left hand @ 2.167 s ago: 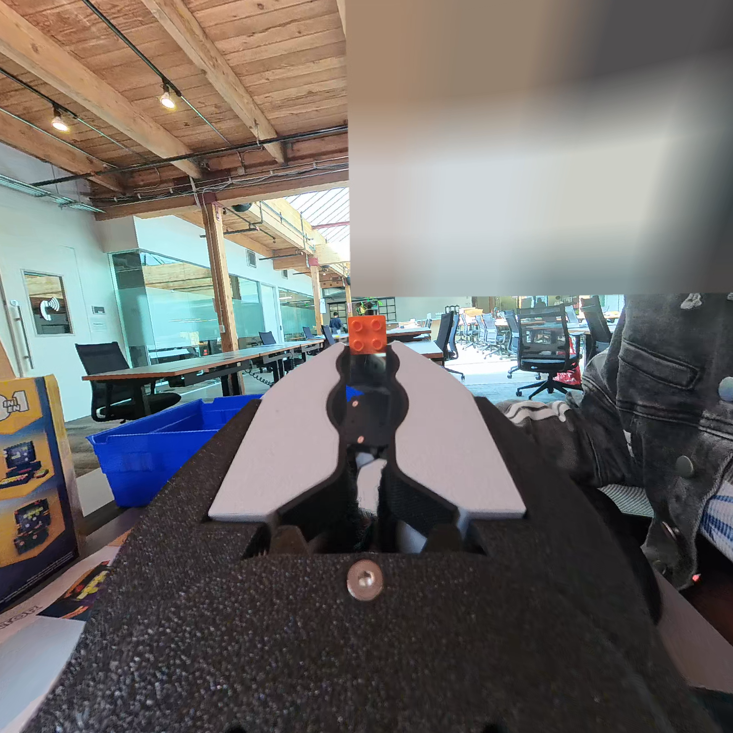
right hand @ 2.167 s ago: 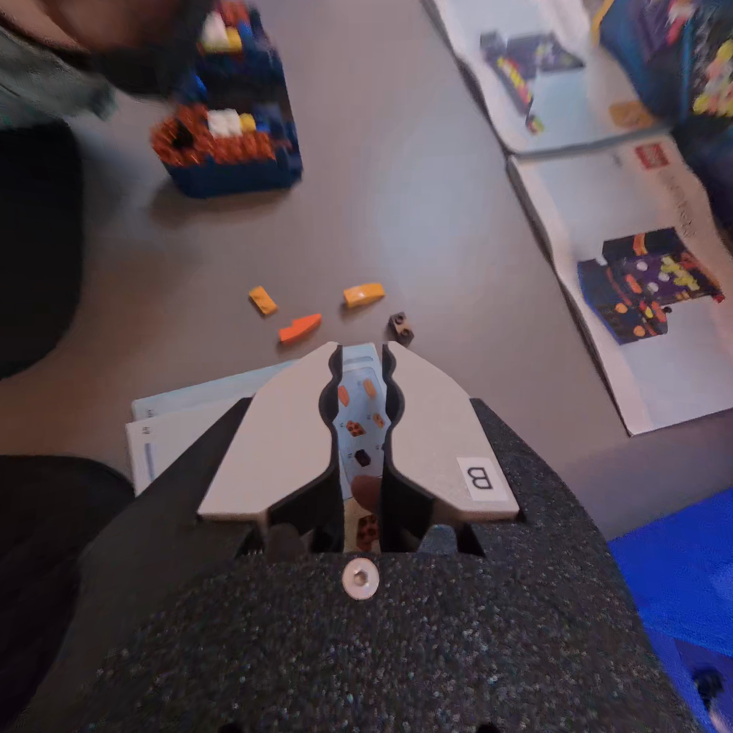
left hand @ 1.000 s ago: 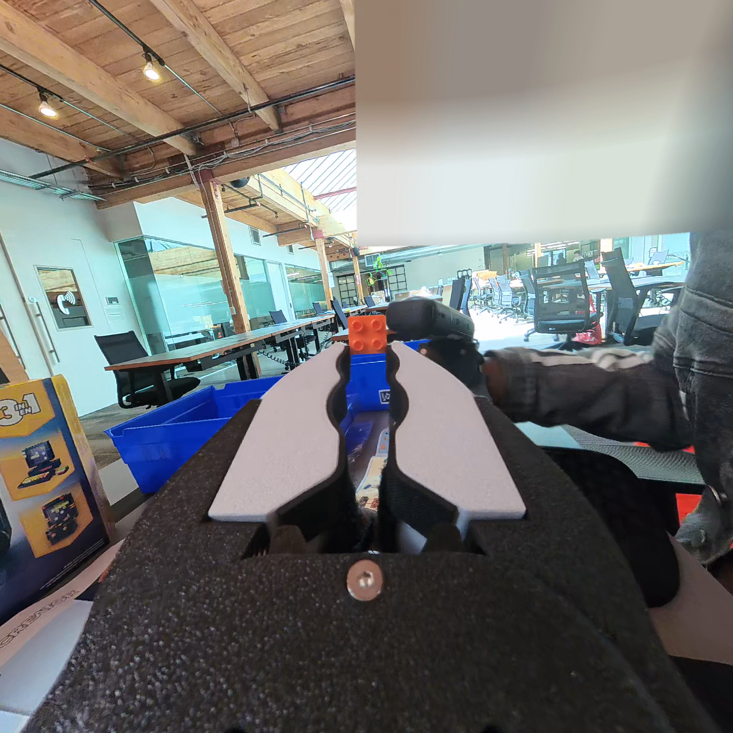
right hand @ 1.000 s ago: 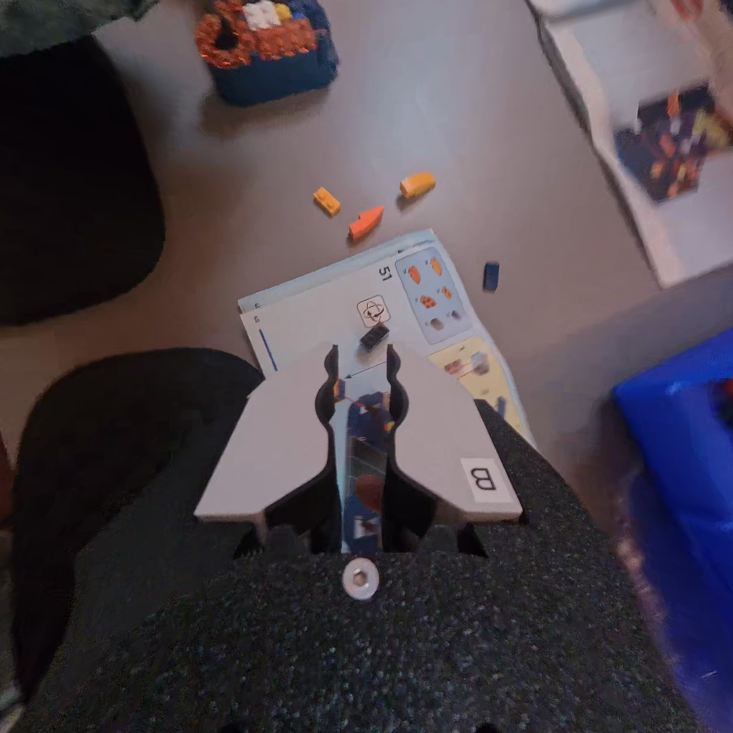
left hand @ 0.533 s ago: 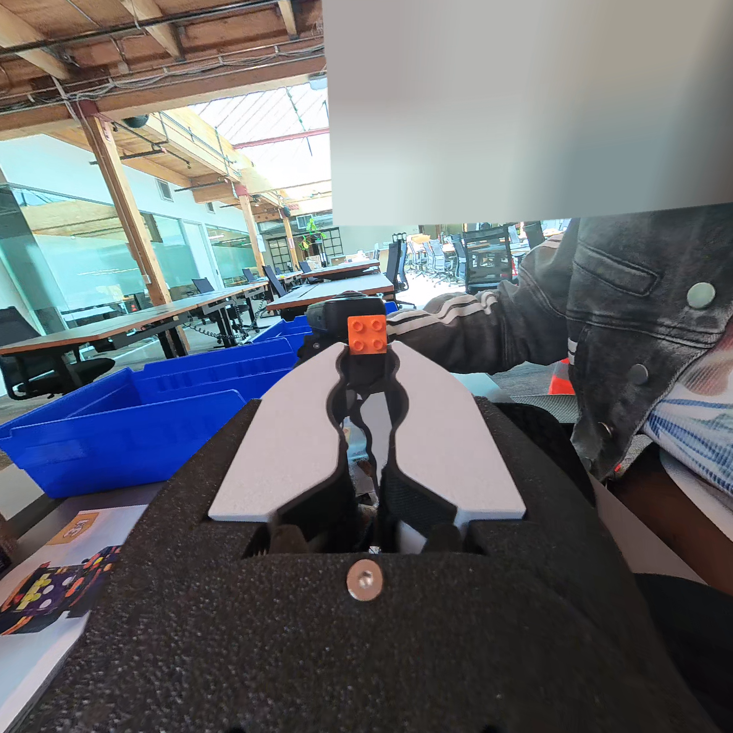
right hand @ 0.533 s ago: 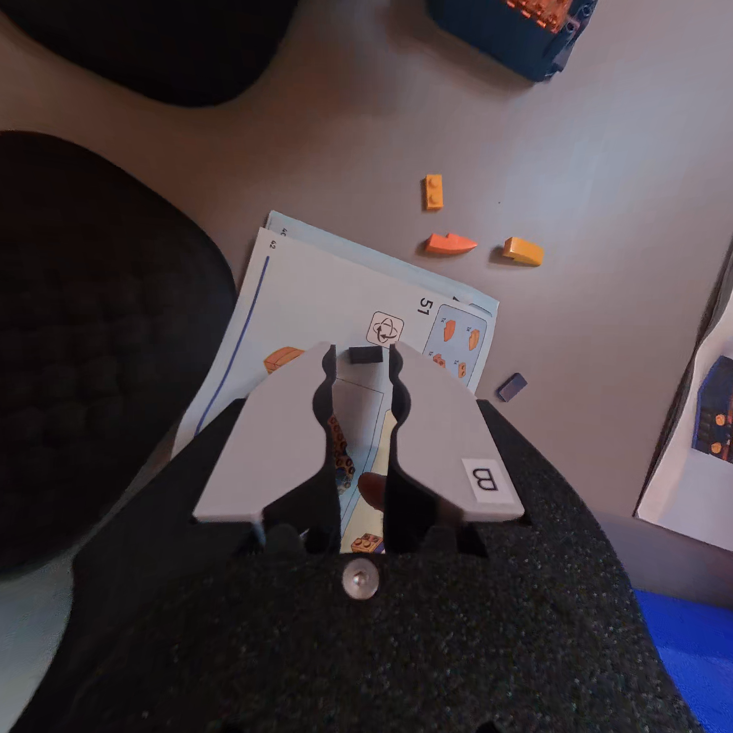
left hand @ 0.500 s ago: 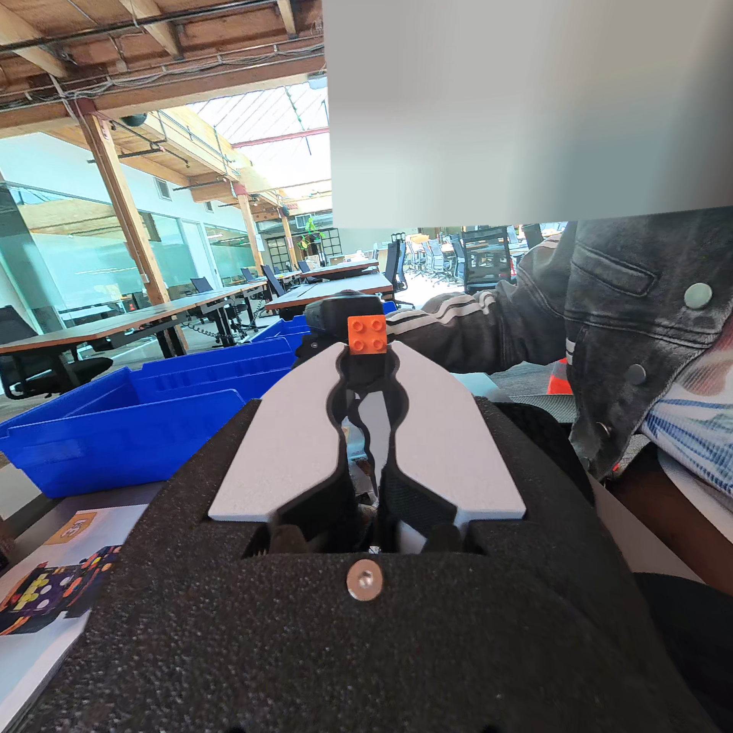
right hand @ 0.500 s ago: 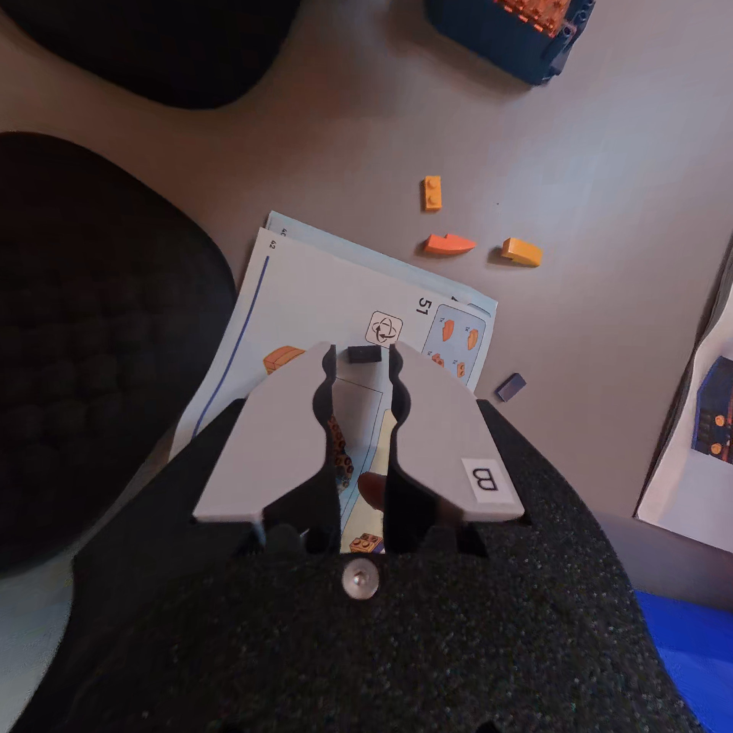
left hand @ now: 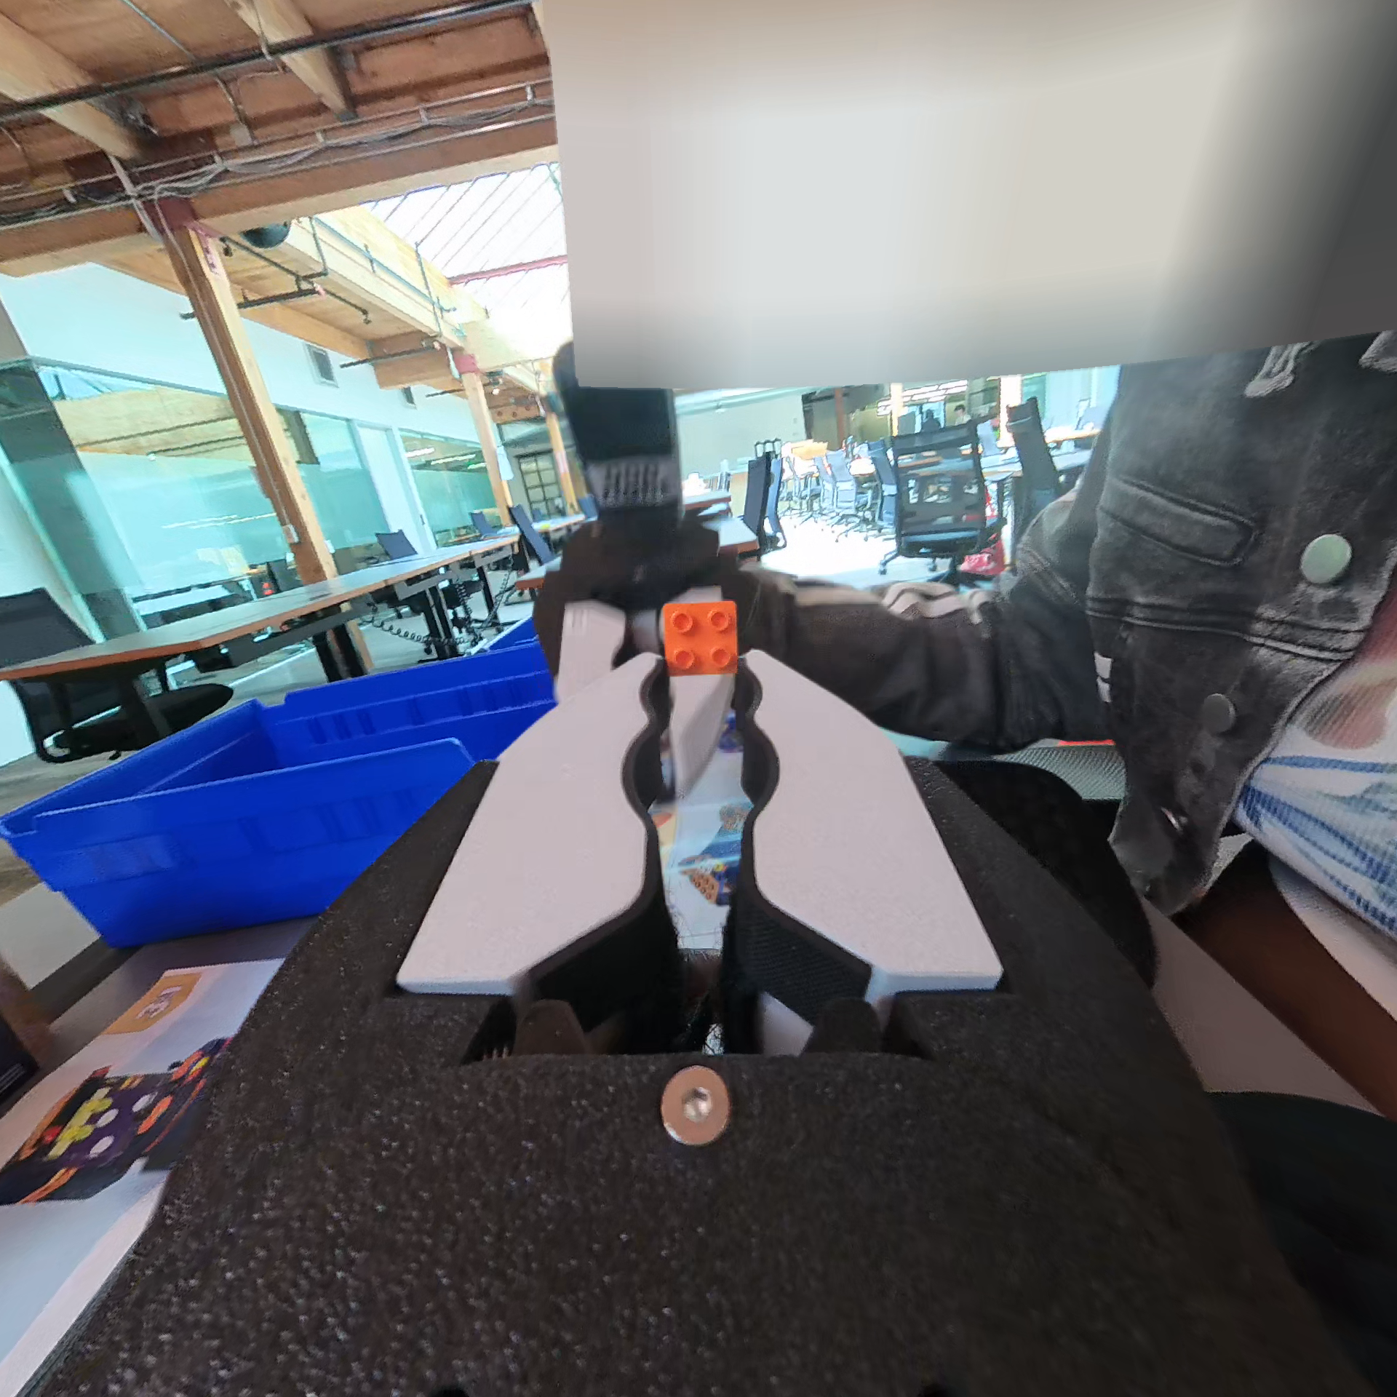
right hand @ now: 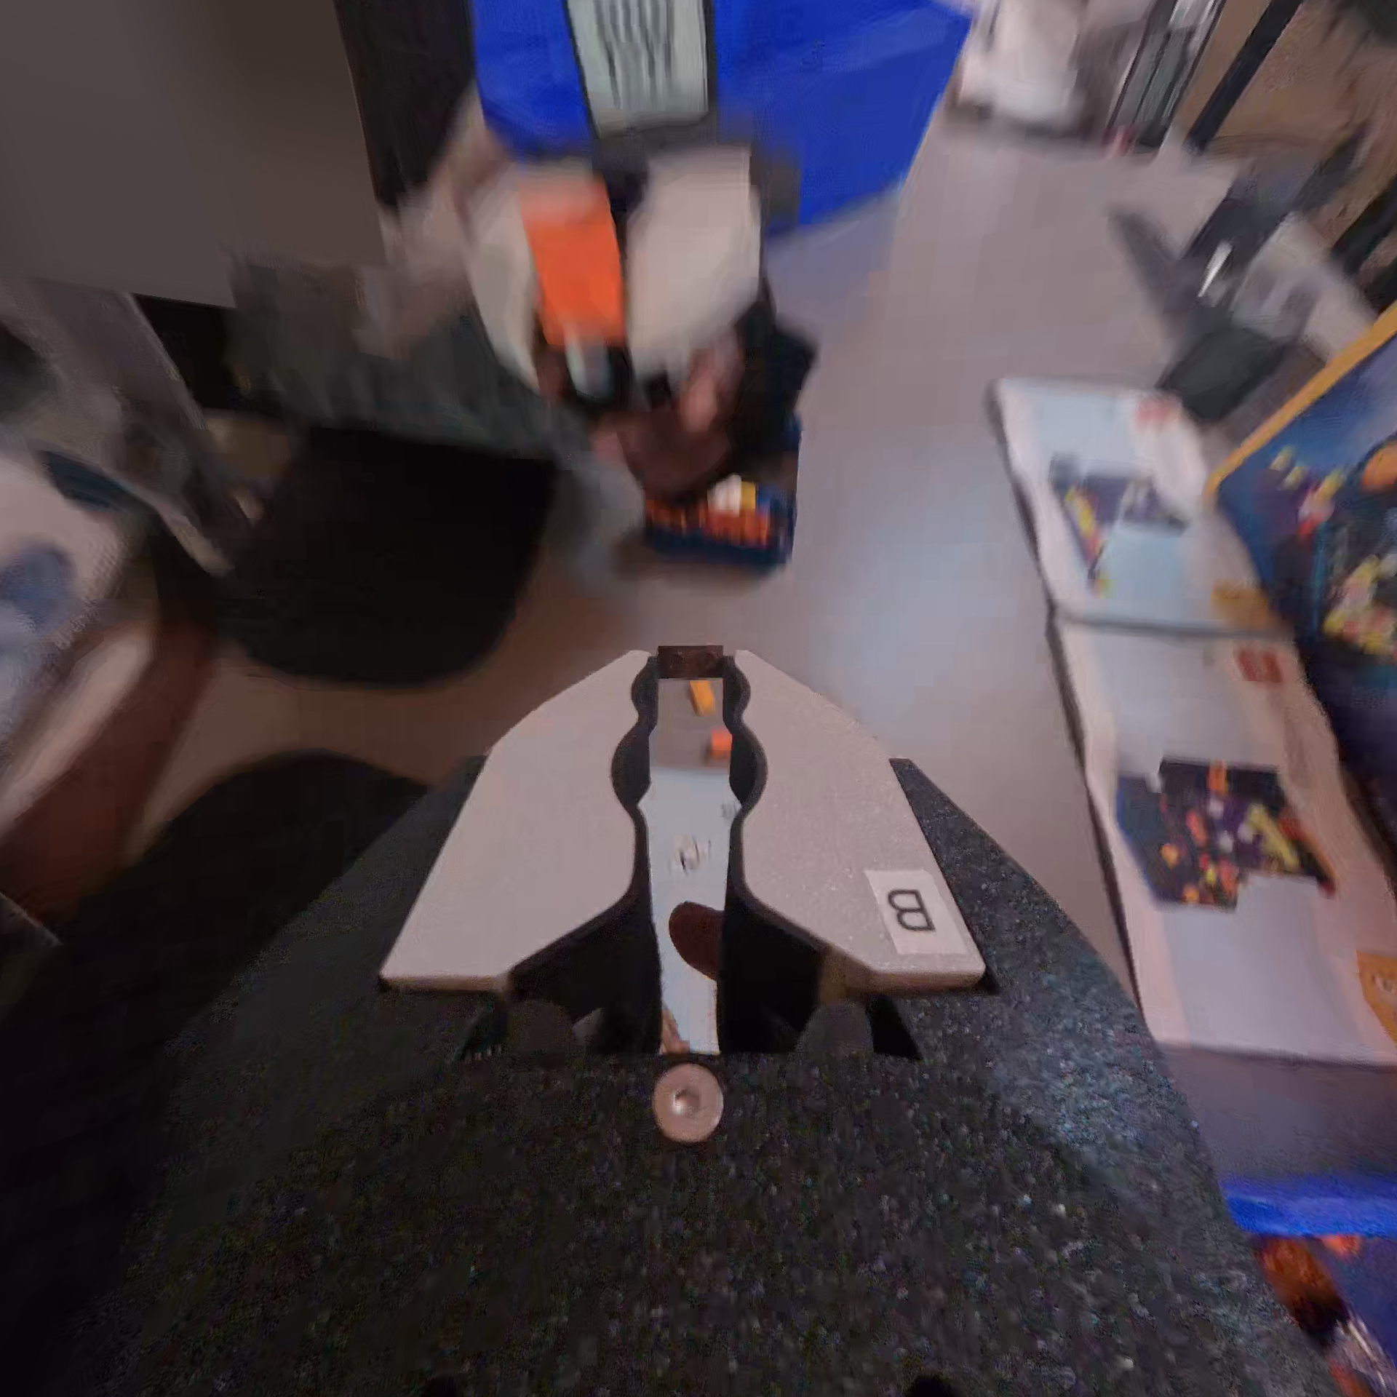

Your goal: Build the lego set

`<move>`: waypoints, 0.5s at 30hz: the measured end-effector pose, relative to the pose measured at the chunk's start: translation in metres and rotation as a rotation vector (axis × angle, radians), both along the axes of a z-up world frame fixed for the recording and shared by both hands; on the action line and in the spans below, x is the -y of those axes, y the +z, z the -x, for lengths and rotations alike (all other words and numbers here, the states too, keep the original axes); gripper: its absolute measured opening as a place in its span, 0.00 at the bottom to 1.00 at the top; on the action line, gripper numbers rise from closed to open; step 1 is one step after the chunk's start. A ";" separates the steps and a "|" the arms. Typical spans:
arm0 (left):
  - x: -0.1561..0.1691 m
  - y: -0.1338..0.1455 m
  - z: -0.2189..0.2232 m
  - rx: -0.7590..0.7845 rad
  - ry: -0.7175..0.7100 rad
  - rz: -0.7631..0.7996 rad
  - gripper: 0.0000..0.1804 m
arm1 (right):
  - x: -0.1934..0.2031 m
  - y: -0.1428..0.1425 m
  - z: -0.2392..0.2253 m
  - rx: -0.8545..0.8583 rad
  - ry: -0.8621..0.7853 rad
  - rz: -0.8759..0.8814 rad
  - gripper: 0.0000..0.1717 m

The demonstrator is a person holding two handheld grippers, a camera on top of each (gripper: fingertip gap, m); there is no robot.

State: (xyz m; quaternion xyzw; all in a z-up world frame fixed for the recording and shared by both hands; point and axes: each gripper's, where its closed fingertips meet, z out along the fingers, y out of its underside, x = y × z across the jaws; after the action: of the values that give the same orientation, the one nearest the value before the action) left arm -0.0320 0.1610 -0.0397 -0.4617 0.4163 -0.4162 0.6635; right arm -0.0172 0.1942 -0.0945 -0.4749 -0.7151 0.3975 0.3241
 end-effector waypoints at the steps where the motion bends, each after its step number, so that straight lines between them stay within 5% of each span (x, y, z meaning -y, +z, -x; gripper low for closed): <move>1: -0.002 -0.002 0.000 -0.014 0.015 0.003 0.09 | 0.007 0.025 0.001 -0.081 0.000 0.032 0.09; 4: -0.006 -0.007 -0.003 -0.057 0.039 0.016 0.09 | 0.020 0.064 0.003 -0.183 -0.022 0.028 0.09; 15: -0.016 -0.027 -0.011 -0.186 0.097 0.078 0.09 | 0.022 0.039 0.017 -0.066 -0.084 -0.009 0.09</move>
State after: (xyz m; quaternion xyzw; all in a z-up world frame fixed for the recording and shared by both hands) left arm -0.0212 0.1774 -0.0666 -0.5434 0.4369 -0.3548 0.6228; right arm -0.0345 0.1726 -0.0553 -0.4898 -0.6850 0.3959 0.3661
